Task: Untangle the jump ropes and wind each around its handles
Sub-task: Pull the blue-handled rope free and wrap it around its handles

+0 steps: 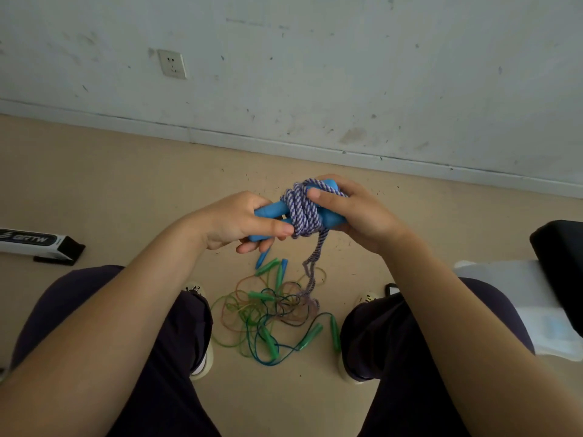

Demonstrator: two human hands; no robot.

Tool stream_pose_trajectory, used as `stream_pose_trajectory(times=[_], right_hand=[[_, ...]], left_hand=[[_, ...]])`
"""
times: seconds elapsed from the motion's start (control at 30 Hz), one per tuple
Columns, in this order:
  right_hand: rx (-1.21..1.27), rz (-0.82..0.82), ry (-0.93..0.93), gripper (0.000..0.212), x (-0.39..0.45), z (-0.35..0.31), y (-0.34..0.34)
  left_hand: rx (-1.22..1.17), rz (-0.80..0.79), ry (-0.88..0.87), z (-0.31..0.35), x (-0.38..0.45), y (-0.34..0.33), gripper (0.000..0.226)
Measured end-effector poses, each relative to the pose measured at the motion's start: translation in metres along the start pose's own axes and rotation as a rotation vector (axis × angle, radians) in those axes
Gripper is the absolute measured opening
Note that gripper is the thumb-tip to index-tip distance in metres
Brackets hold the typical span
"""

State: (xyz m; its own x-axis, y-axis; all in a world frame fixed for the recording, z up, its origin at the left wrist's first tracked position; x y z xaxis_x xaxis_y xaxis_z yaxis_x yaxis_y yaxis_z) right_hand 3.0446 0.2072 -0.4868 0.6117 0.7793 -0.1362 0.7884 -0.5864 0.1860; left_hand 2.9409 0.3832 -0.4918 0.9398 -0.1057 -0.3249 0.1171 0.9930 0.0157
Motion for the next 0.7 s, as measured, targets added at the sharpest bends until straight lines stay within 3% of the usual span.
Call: stream_pose_trajectory(times=[0.17, 0.37, 0.47, 0.63, 0.7], right_hand=[[-0.026, 0.022, -0.052, 0.047, 0.0, 0.003, -0.001], [0.138, -0.002, -0.081, 0.032, 0.001, 0.004, -0.001], [0.242, -0.056, -0.077, 0.028, 0.001, 0.004, -0.003], [0.078, -0.04, -0.071, 0.03, 0.004, 0.009, -0.008], [-0.062, 0.012, -0.083, 0.017, 0.004, 0.012, -0.007]], left_hand=[[0.018, 0.001, 0.007, -0.005, 0.002, -0.003, 0.034], [-0.049, 0.038, -0.04, -0.006, 0.004, -0.004, 0.035], [-0.21, 0.153, -0.113, -0.002, 0.005, -0.002, 0.035], [-0.255, 0.326, -0.172, -0.001, 0.007, 0.003, 0.023], [-0.243, 0.336, -0.182, -0.002, 0.007, 0.0, 0.024]])
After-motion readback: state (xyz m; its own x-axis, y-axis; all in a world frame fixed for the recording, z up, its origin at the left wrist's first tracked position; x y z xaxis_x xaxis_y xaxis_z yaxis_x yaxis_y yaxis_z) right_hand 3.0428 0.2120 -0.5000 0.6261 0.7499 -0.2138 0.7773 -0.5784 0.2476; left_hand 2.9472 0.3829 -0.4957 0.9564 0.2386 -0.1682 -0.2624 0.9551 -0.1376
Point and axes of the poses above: each hand's wrist, its own x-axis towards the middle knuckle, its own y-axis out of the back of the hand, z = x × y, the point moved 2 cm from there along x, towards the middle knuckle, and after that the axes turned 13 degrees about -x, right-handed, at the moved point
